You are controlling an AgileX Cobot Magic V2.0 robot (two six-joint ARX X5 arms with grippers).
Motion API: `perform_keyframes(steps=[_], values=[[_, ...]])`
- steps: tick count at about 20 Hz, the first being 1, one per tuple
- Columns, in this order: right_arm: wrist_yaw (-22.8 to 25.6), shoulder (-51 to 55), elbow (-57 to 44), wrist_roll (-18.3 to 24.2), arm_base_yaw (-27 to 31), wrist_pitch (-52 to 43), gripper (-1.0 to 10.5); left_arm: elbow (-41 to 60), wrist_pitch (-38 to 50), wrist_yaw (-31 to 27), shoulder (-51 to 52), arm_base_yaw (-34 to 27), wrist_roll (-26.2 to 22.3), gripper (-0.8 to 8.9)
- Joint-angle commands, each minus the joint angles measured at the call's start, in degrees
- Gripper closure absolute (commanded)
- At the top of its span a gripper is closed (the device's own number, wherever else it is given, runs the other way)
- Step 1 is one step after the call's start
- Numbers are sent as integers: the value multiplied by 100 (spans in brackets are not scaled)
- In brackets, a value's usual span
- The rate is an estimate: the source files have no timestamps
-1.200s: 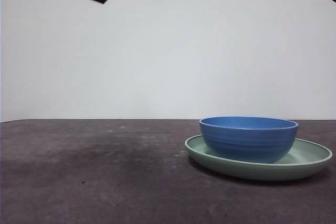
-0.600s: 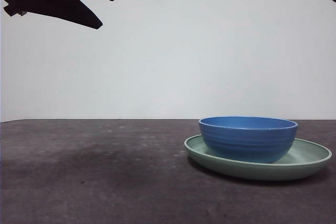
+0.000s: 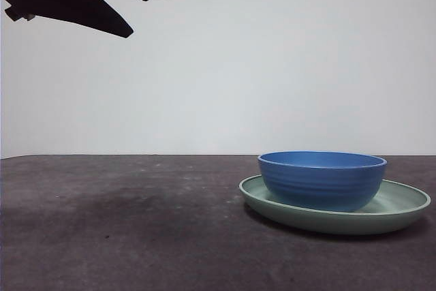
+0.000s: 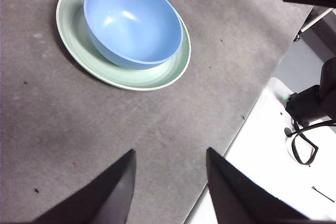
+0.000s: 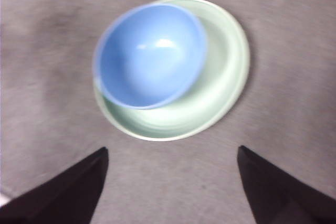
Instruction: Pick up the blue bowl, put it on the green plate, put it on desk
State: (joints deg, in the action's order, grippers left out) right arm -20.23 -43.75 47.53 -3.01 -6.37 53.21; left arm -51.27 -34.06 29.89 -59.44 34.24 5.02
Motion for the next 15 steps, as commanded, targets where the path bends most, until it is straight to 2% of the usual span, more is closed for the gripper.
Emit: perform_keyframes(steps=[1, 9, 15], values=[[216, -308, 85, -243, 17, -127, 590, -37, 61, 17, -26, 33, -92, 595], [227, -1709, 85, -282, 155, -981, 590, -37, 61, 17, -26, 33, -116, 595], [221, -3285, 85, -275, 190, -1963, 625, -37, 59, 17, -26, 33, -116, 595]])
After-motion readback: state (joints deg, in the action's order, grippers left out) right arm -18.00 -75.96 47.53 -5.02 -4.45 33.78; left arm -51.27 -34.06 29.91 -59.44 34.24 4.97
